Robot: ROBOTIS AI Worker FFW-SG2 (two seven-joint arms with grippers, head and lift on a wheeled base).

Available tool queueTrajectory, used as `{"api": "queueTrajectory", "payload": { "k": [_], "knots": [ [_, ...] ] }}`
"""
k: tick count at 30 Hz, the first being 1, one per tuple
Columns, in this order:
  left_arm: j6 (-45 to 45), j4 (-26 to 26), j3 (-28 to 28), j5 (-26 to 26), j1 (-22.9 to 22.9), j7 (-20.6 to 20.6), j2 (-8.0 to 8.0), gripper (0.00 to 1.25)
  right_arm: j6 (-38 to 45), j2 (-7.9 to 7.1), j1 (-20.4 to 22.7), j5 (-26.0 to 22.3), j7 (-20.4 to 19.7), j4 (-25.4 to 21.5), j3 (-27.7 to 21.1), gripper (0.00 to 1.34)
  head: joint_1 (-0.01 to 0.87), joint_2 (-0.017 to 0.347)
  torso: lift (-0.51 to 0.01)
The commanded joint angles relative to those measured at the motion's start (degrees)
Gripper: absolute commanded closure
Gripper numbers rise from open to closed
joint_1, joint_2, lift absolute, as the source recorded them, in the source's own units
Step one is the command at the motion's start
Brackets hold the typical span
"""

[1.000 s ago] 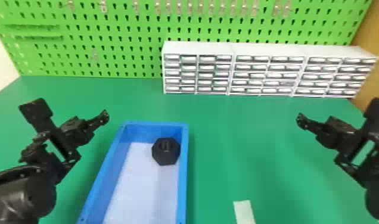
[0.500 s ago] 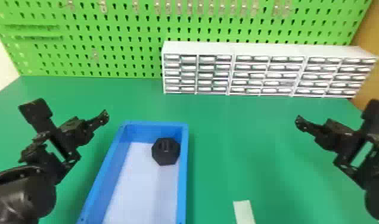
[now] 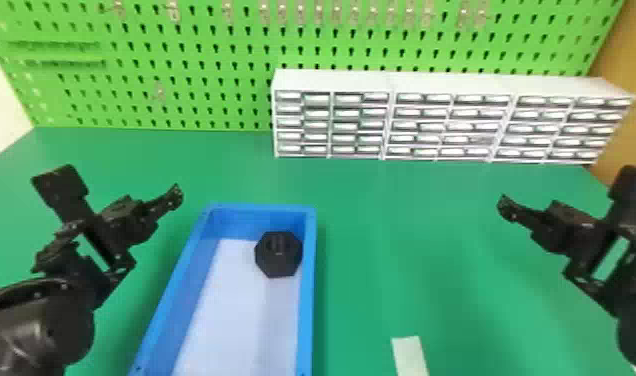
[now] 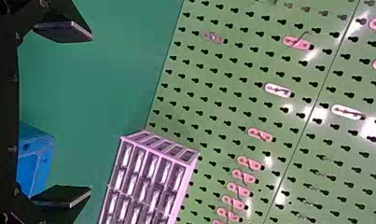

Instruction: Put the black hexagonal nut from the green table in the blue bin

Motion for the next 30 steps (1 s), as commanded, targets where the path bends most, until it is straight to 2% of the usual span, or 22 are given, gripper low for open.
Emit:
{"api": "queueTrajectory", "payload": {
  "k": [1, 16, 21, 30],
  "knots": [
    [0.00, 0.00, 0.00, 0.00, -0.04, 0.00, 0.00, 0.13, 0.02, 0.22, 0.11, 0.29, 0.00, -0.04, 0.00, 0.11, 0.666, 0.032, -0.100],
    [0.44, 0.00, -0.79, -0.44, -0.83, 0.00, 0.18, 0.13, 0.02, 0.04, 0.72, 0.55, 0.00, -0.21, 0.70, 0.11, 0.666, 0.032, -0.100],
    [0.97, -0.53, -0.96, -0.61, -1.36, 0.00, 0.70, 0.13, 0.02, -0.48, 0.55, 0.81, 0.00, -0.21, 2.29, 0.11, 0.666, 0.032, -0.100],
    [1.41, -1.05, -1.23, -1.23, -1.71, 0.00, 0.88, 0.13, 0.02, -0.48, 0.20, 0.99, 0.00, -0.04, 3.52, 0.11, 0.666, 0.032, -0.100]
  ]
}}
